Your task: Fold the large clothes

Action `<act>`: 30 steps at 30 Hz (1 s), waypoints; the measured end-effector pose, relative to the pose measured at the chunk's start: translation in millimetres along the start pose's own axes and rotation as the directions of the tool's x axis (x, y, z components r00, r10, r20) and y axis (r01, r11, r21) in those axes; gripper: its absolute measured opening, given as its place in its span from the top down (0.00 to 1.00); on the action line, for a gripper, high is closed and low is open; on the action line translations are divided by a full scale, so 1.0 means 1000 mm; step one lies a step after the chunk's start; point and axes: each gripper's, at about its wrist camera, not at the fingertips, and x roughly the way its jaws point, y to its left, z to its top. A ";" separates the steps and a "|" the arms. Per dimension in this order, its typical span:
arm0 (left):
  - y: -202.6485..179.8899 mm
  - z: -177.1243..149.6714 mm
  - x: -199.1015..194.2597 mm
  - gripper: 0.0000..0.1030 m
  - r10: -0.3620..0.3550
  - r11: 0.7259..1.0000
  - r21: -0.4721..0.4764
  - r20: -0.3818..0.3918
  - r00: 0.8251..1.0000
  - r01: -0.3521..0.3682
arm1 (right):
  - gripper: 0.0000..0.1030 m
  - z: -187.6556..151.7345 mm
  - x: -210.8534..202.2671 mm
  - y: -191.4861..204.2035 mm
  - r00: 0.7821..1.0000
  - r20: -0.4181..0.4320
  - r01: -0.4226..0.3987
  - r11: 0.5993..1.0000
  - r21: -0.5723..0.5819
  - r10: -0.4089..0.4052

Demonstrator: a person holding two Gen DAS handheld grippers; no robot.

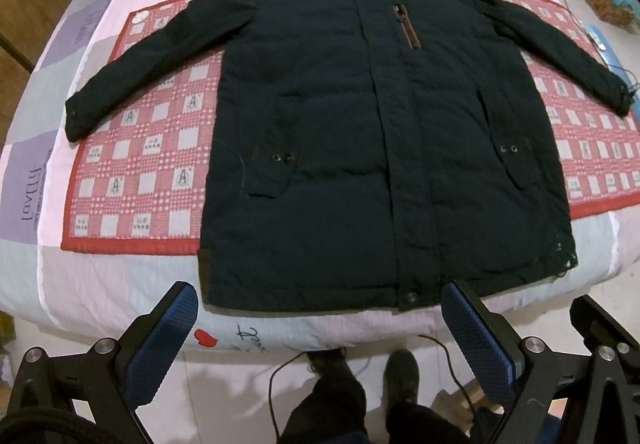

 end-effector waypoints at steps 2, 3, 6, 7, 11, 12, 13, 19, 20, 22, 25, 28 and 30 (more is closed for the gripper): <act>0.000 0.000 0.000 0.02 0.001 1.000 0.000 0.000 1.000 -0.001 | 0.00 0.001 0.001 0.001 1.000 0.001 0.000 1.000 0.002 0.000; 0.000 0.000 0.000 0.02 0.001 1.000 0.000 0.000 1.000 -0.001 | 0.00 0.000 0.000 0.000 1.000 0.001 0.001 1.000 0.002 -0.001; -0.001 -0.001 0.000 0.02 0.001 1.000 0.002 0.003 1.000 -0.001 | 0.00 0.000 0.000 0.001 1.000 0.002 0.001 1.000 0.004 -0.001; -0.001 -0.001 0.000 0.02 -0.001 1.000 0.002 0.003 1.000 0.001 | 0.00 0.000 0.000 0.001 1.000 0.002 0.002 1.000 0.005 -0.002; -0.002 -0.001 -0.001 0.02 -0.003 1.000 0.002 0.003 1.000 0.003 | 0.00 0.001 -0.001 0.002 1.000 0.000 0.005 1.000 0.010 -0.005; 0.000 0.001 -0.001 0.02 -0.005 1.000 0.005 0.003 1.000 0.005 | 0.00 0.001 -0.001 0.001 1.000 -0.001 0.007 1.000 0.011 -0.007; 0.001 0.004 -0.001 0.02 -0.006 1.000 0.008 0.002 1.000 0.006 | 0.00 0.001 -0.001 0.001 1.000 0.000 0.006 1.000 0.009 -0.006; 0.009 0.020 0.005 0.02 -0.019 1.000 0.023 0.000 1.000 0.019 | 0.00 0.012 0.000 0.005 1.000 -0.006 0.019 1.000 0.022 -0.018; 0.011 0.023 0.006 0.02 -0.022 0.999 0.025 0.001 1.000 0.022 | 0.00 0.014 0.001 0.007 1.000 -0.006 0.022 0.999 0.025 -0.022; 0.018 0.026 0.011 0.02 -0.025 0.999 0.029 0.006 1.000 0.025 | 0.00 0.020 0.006 0.015 0.999 -0.006 0.033 0.999 0.034 -0.033; 0.026 0.033 0.015 0.02 -0.028 0.999 0.037 0.017 0.999 0.027 | 0.00 0.030 0.009 0.020 0.999 -0.007 0.045 0.998 0.044 -0.044; 0.034 0.041 0.020 0.02 -0.032 0.999 0.034 0.026 0.999 0.031 | 0.00 0.038 0.011 0.026 0.999 -0.002 0.053 0.997 0.052 -0.053; 0.039 0.045 0.024 0.02 -0.031 0.999 0.031 0.029 0.999 0.030 | 0.00 0.043 0.013 0.030 0.998 -0.001 0.056 0.997 0.057 -0.056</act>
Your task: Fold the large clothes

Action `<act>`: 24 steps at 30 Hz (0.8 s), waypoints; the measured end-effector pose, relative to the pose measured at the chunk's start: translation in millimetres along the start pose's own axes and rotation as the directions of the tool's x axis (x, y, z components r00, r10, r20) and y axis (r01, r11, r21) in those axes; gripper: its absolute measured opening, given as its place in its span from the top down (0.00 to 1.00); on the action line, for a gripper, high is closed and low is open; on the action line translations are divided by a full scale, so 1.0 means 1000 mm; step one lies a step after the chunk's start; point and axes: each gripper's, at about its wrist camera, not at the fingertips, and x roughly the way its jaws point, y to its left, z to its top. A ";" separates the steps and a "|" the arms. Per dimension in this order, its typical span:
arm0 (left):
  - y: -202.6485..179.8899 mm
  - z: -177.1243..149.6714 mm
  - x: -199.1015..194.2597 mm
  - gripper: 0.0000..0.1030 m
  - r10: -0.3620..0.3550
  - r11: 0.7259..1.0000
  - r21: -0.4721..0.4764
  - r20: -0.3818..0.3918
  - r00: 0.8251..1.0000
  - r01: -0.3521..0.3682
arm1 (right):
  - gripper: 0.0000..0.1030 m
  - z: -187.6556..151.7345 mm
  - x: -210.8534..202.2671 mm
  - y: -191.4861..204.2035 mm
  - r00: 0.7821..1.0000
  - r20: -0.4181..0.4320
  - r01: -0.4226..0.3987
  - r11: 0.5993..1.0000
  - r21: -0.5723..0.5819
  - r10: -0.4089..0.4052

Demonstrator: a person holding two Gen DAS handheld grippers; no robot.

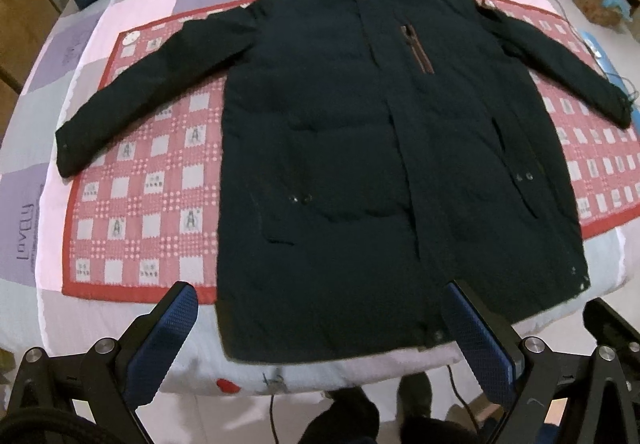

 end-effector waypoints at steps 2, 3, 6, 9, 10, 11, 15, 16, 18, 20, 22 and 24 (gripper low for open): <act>0.005 0.004 0.003 0.02 -0.001 1.000 -0.009 -0.002 1.000 0.001 | 0.00 0.005 0.001 0.000 1.000 0.003 0.008 1.000 0.010 -0.008; 0.006 0.006 0.005 0.02 -0.001 1.000 -0.014 -0.004 1.000 0.001 | 0.00 0.007 0.001 0.001 1.000 0.004 0.010 1.000 0.016 -0.010; 0.009 0.010 0.008 0.02 -0.003 1.000 -0.028 -0.003 1.000 0.003 | 0.00 0.014 0.003 0.000 1.000 0.005 0.017 1.000 0.017 -0.017; 0.007 0.013 0.008 0.02 0.002 1.000 -0.031 0.006 1.000 -0.002 | 0.00 0.021 0.006 -0.003 1.000 0.004 0.010 1.000 0.016 -0.010; 0.005 0.013 0.008 0.02 0.007 0.999 -0.031 0.008 1.000 -0.007 | 0.00 0.022 0.006 -0.004 1.000 0.007 0.006 1.000 0.014 -0.007; 0.004 0.015 0.009 0.02 0.012 0.999 -0.034 0.008 1.000 -0.011 | 0.00 0.023 0.007 -0.007 1.000 0.011 0.004 1.000 0.010 -0.004; -0.005 0.020 0.014 0.02 0.033 0.998 -0.058 0.001 0.999 -0.033 | 0.00 0.034 0.015 -0.018 1.000 0.013 -0.013 1.000 -0.011 0.013; -0.008 0.022 0.016 0.02 0.039 0.997 -0.067 -0.002 0.999 -0.039 | 0.00 0.036 0.017 -0.021 1.000 0.012 -0.017 1.000 -0.016 0.018; -0.015 0.024 0.022 0.02 0.055 0.994 -0.091 -0.017 0.998 -0.056 | 0.00 0.043 0.026 -0.031 1.000 0.005 -0.031 0.999 -0.034 0.031; -0.022 0.027 0.028 0.02 0.068 0.990 -0.121 -0.040 0.997 -0.073 | 0.00 0.050 0.036 -0.042 0.999 -0.011 -0.040 0.998 -0.049 0.039; -0.033 0.028 0.035 0.02 0.075 0.986 -0.147 -0.056 0.996 -0.082 | 0.00 0.057 0.045 -0.057 0.998 -0.020 -0.056 0.997 -0.053 0.055; -0.045 0.031 0.048 0.02 0.080 0.981 -0.168 -0.082 0.993 -0.093 | 0.00 0.064 0.058 -0.074 0.998 -0.025 -0.060 0.996 -0.063 0.059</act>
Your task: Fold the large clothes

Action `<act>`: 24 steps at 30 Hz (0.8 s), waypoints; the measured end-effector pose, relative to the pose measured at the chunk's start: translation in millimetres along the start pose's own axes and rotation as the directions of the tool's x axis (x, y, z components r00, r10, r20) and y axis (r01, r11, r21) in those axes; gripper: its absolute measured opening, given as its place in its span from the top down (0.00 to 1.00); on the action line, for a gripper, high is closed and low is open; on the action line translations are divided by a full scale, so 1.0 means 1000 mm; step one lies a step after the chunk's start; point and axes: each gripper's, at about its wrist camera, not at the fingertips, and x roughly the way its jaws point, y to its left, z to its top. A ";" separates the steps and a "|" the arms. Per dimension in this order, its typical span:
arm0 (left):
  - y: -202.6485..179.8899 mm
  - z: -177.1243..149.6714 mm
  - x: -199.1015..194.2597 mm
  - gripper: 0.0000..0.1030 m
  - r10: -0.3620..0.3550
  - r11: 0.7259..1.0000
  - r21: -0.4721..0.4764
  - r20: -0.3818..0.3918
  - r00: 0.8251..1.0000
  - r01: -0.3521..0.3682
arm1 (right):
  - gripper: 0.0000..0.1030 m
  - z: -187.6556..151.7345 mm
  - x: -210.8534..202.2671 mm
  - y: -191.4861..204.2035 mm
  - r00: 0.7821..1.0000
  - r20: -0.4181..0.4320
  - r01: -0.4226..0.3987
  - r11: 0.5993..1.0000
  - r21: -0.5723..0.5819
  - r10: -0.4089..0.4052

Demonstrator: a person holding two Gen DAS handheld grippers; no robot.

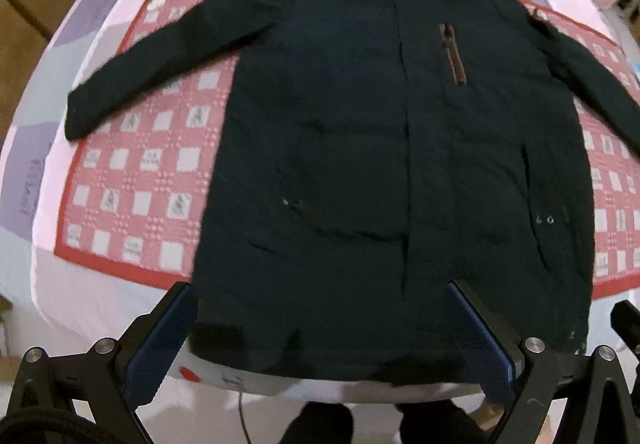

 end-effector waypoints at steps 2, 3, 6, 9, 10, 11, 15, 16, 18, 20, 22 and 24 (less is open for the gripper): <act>-0.012 0.003 0.012 0.02 0.004 1.000 -0.030 -0.025 1.000 -0.005 | 0.00 0.007 0.016 -0.020 1.000 -0.015 -0.008 1.000 -0.010 0.008; -0.019 0.005 0.018 0.02 -0.003 0.999 -0.049 -0.029 1.000 0.001 | 0.00 0.010 0.023 -0.029 1.000 -0.022 -0.014 1.000 -0.011 0.013; -0.036 0.013 0.039 0.02 -0.019 0.997 -0.078 -0.041 0.999 0.015 | 0.00 0.024 0.049 -0.053 1.000 -0.023 0.005 1.000 -0.020 -0.006; -0.050 0.026 0.061 0.02 -0.024 0.997 -0.081 -0.049 0.999 0.020 | 0.00 0.044 0.074 -0.072 1.000 -0.007 0.030 1.000 0.001 -0.030; -0.052 0.031 0.069 0.02 -0.027 0.996 -0.081 -0.047 0.999 0.023 | 0.00 0.048 0.080 -0.076 1.000 -0.005 0.027 1.000 0.010 -0.027; -0.053 0.036 0.075 0.02 -0.027 0.997 -0.079 -0.041 0.999 0.024 | 0.00 0.055 0.088 -0.080 1.000 0.002 0.024 0.999 0.025 -0.024; -0.051 0.060 0.098 0.02 -0.008 0.998 -0.055 -0.005 1.000 0.008 | 0.00 0.081 0.107 -0.085 0.997 0.068 0.028 0.999 0.044 -0.031; -0.047 0.067 0.104 0.02 -0.007 0.999 -0.054 0.006 1.000 0.007 | 0.00 0.088 0.111 -0.083 0.996 0.078 0.032 0.999 0.042 -0.036; -0.040 0.082 0.116 0.02 -0.006 0.999 -0.048 0.024 1.000 0.007 | 0.00 0.101 0.122 -0.084 0.994 0.096 0.045 0.998 0.054 -0.050; -0.033 0.097 0.129 0.02 0.000 1.000 -0.031 0.052 0.999 0.001 | 0.00 0.111 0.133 -0.083 0.993 0.104 0.047 0.997 0.067 -0.054; -0.027 0.109 0.143 0.02 0.009 1.000 -0.014 0.066 0.998 -0.008 | 0.00 0.119 0.144 -0.077 0.990 0.117 0.077 0.995 0.058 -0.083; -0.020 0.119 0.161 0.02 0.016 1.000 0.007 0.085 0.996 -0.016 | 0.00 0.126 0.156 -0.066 0.983 0.140 0.111 0.993 0.039 -0.115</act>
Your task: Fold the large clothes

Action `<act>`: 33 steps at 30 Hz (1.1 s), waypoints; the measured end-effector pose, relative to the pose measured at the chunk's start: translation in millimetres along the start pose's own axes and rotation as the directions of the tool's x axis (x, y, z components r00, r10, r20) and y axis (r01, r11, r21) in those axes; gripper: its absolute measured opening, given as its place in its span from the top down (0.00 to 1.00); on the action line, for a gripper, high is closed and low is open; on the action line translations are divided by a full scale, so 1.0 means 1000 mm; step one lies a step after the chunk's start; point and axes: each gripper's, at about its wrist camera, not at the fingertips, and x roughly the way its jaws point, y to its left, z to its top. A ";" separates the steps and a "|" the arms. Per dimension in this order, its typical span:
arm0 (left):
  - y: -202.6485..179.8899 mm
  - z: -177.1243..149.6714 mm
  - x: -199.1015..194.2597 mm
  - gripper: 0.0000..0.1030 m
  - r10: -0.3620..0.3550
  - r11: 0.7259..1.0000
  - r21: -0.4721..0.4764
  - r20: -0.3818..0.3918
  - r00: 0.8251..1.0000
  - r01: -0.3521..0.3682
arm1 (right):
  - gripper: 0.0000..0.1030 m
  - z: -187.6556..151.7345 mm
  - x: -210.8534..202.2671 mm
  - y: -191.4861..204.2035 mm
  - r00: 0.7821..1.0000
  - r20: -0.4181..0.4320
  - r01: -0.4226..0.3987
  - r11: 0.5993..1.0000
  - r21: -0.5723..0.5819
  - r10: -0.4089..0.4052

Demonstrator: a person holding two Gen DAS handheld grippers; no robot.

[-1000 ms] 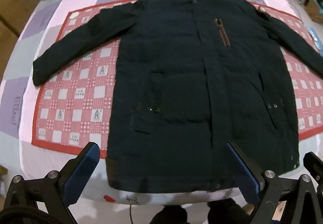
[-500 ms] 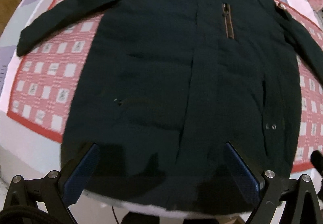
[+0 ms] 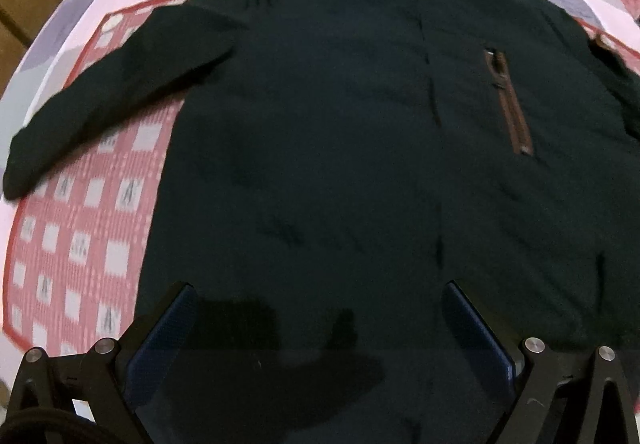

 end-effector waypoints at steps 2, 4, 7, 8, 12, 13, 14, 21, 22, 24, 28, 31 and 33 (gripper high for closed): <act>0.004 0.005 0.021 0.02 0.012 1.000 0.023 0.002 1.000 -0.012 | 0.00 0.004 0.016 0.015 1.000 0.008 0.013 1.000 -0.025 -0.013; 0.009 0.011 0.041 0.02 0.003 1.000 0.030 -0.008 1.000 -0.002 | 0.00 0.011 0.034 0.030 1.000 0.002 0.004 0.999 -0.039 -0.003; 0.021 0.027 0.072 0.02 -0.015 0.999 0.031 0.008 1.000 0.015 | 0.00 0.033 0.064 0.058 1.000 0.019 0.003 0.997 -0.076 -0.001; 0.024 0.035 0.083 0.02 -0.011 0.999 0.037 0.027 1.000 0.010 | 0.00 0.043 0.076 0.070 0.999 0.034 -0.002 0.995 -0.103 0.005; 0.035 0.067 0.132 0.02 0.011 0.998 0.058 0.060 0.998 -0.014 | 0.00 0.082 0.117 0.114 0.993 0.112 -0.009 0.976 -0.218 0.034; 0.042 0.075 0.147 0.01 0.007 0.999 0.047 0.064 0.998 -0.010 | 0.00 0.088 0.125 0.120 0.991 0.126 -0.011 0.971 -0.239 0.042; 0.052 0.078 0.161 0.00 -0.011 0.999 0.036 0.071 0.997 0.008 | 0.00 0.096 0.139 0.127 0.989 0.137 -0.020 0.960 -0.278 0.060; 0.122 0.062 0.172 0.00 0.012 1.000 -0.011 0.191 0.981 -0.010 | 0.00 0.110 0.196 0.047 0.969 0.105 -0.186 0.938 -0.292 0.225; 0.134 0.057 0.173 0.00 0.028 0.999 -0.033 0.185 0.982 -0.022 | 0.00 0.108 0.198 0.025 0.973 0.129 -0.151 0.949 -0.276 0.192; 0.158 0.047 0.174 0.00 0.030 0.997 -0.077 0.173 0.985 -0.017 | 0.00 0.103 0.201 -0.005 0.980 0.142 -0.102 0.963 -0.250 0.140; 0.166 0.024 0.161 0.00 0.113 0.991 -0.086 0.171 0.979 -0.099 | 0.00 0.092 0.203 -0.054 0.988 0.143 -0.034 0.988 -0.154 0.056; 0.149 -0.008 0.142 0.00 0.074 0.996 -0.053 0.169 0.983 -0.065 | 0.00 0.082 0.186 -0.049 0.988 0.152 0.005 0.992 -0.124 0.014; 0.131 -0.036 0.129 0.00 0.037 0.999 0.001 0.171 0.985 -0.038 | 0.00 0.060 0.172 -0.025 0.984 0.164 -0.041 0.982 -0.182 0.071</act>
